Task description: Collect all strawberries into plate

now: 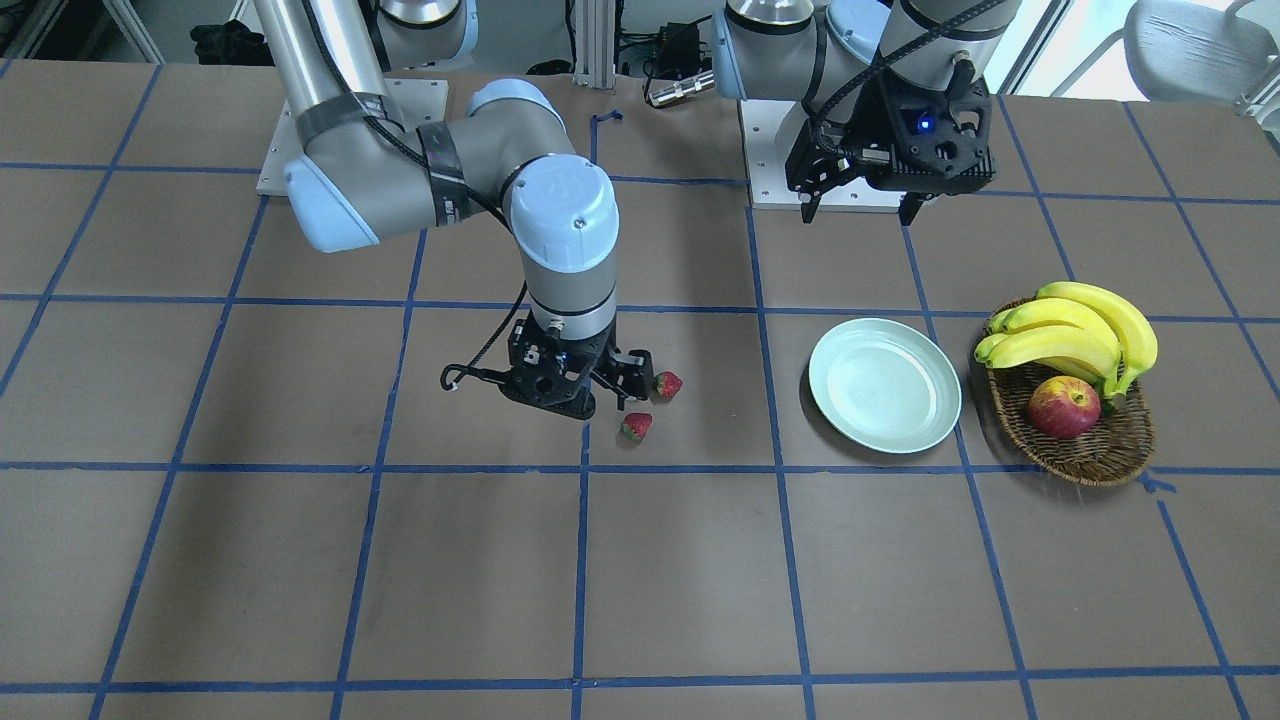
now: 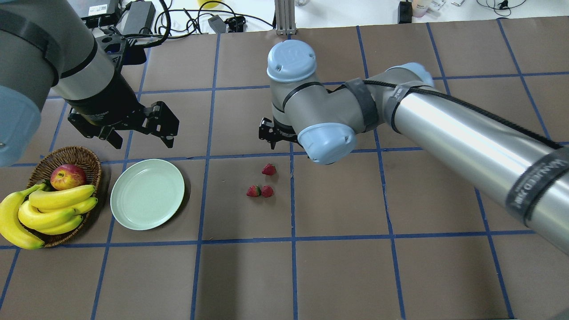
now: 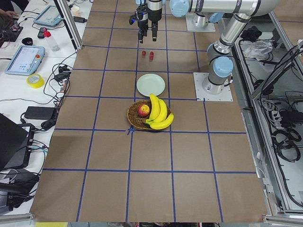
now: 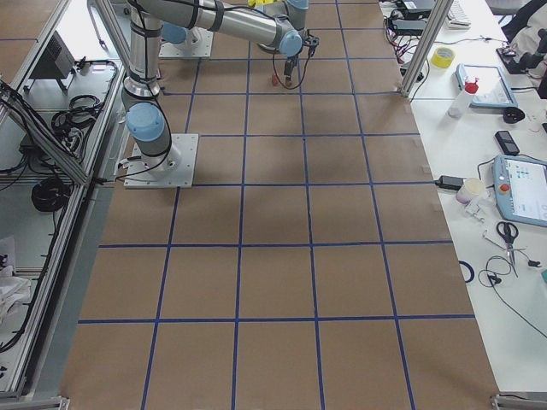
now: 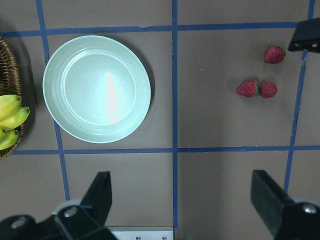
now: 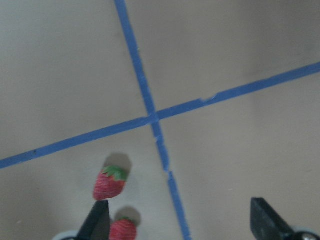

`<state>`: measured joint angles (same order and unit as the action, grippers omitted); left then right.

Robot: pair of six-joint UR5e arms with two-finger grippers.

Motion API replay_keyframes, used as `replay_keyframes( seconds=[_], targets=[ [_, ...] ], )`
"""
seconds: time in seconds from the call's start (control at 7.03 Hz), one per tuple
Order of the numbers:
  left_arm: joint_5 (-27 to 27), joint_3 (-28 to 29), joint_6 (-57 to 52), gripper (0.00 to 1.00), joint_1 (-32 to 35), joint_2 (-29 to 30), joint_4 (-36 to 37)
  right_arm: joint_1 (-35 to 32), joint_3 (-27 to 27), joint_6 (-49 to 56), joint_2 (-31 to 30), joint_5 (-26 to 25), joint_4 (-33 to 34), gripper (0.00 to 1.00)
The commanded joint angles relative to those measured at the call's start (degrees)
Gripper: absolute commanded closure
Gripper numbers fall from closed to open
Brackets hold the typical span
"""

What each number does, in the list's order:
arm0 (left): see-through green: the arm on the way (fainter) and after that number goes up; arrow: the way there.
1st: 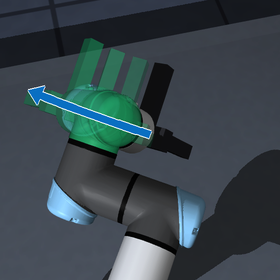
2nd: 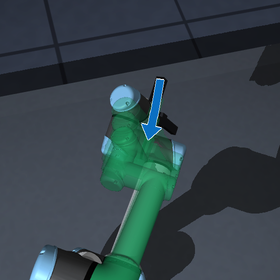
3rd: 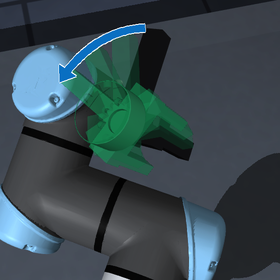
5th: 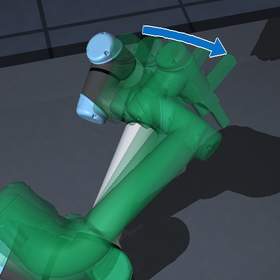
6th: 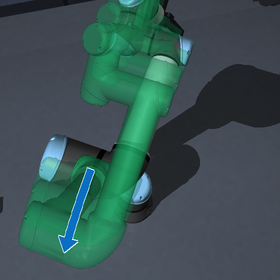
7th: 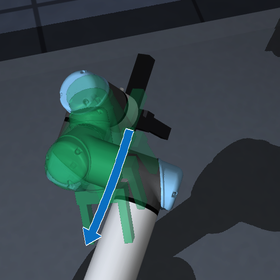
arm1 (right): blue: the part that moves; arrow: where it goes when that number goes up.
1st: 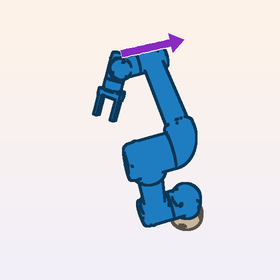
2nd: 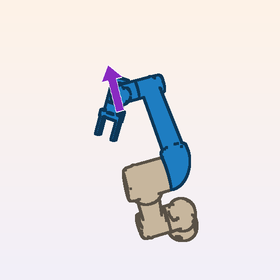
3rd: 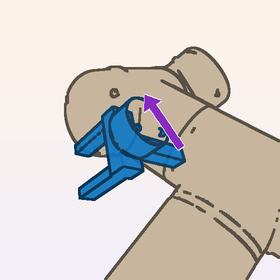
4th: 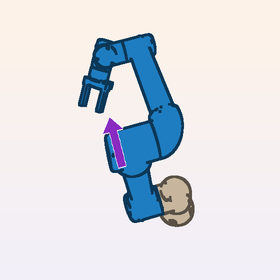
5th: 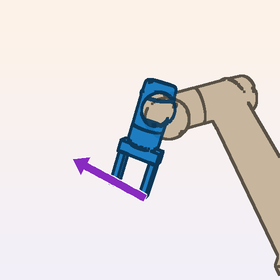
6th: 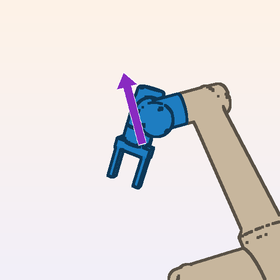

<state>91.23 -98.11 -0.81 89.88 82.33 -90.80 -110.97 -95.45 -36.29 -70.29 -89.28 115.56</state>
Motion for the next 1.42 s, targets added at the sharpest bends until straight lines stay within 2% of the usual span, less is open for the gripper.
replay_keyframes(
  seconds=[0.0, 0.14, 0.28, 0.57, 0.71, 0.85, 1.0, 1.14, 1.28],
  targets=[
    [0.09, 0.02, -0.59, 0.00, -0.58, 0.55, 0.10, 9.58, 0.44, 15.72, -8.86, -1.86, -10.49, 0.00],
    [-0.26, 0.11, -0.59, 0.00, -1.02, 1.07, -0.51, 13.37, 0.53, 22.07, -12.20, -2.03, -12.62, 0.00],
    [-0.70, -0.15, -0.50, 0.00, -1.03, 1.51, -0.52, 14.80, 0.53, 23.53, -15.11, -3.52, -15.60, 0.00],
    [-0.87, -0.33, 0.37, 0.00, -0.41, 3.09, 0.62, 15.43, 1.49, 26.44, -18.64, -3.71, -16.59, 0.00],
    [-1.14, -1.11, 0.64, 0.00, -0.06, 4.06, 3.76, 15.34, 3.49, 26.53, -20.13, -3.62, -18.43, 0.00],
    [-3.49, -3.12, 2.21, 0.00, 1.94, 5.11, 9.01, 15.52, 7.86, 26.53, -19.97, -3.10, -22.97, 0.00],
    [-3.78, -5.66, 5.09, 0.00, 4.92, 6.51, 16.46, 15.69, 12.61, 26.44, -17.45, -2.13, -24.93, 0.00],
    [-3.87, -7.95, 9.12, 0.00, 7.65, 8.79, 22.80, 15.69, 14.48, 26.44, -16.47, -1.69, -25.12, 0.00],
    [-3.87, -9.71, 10.64, 0.00, 9.76, 11.16, 28.26, 15.43, 13.54, 26.62, -16.63, -1.77, -25.30, 0.00]
  ],
)
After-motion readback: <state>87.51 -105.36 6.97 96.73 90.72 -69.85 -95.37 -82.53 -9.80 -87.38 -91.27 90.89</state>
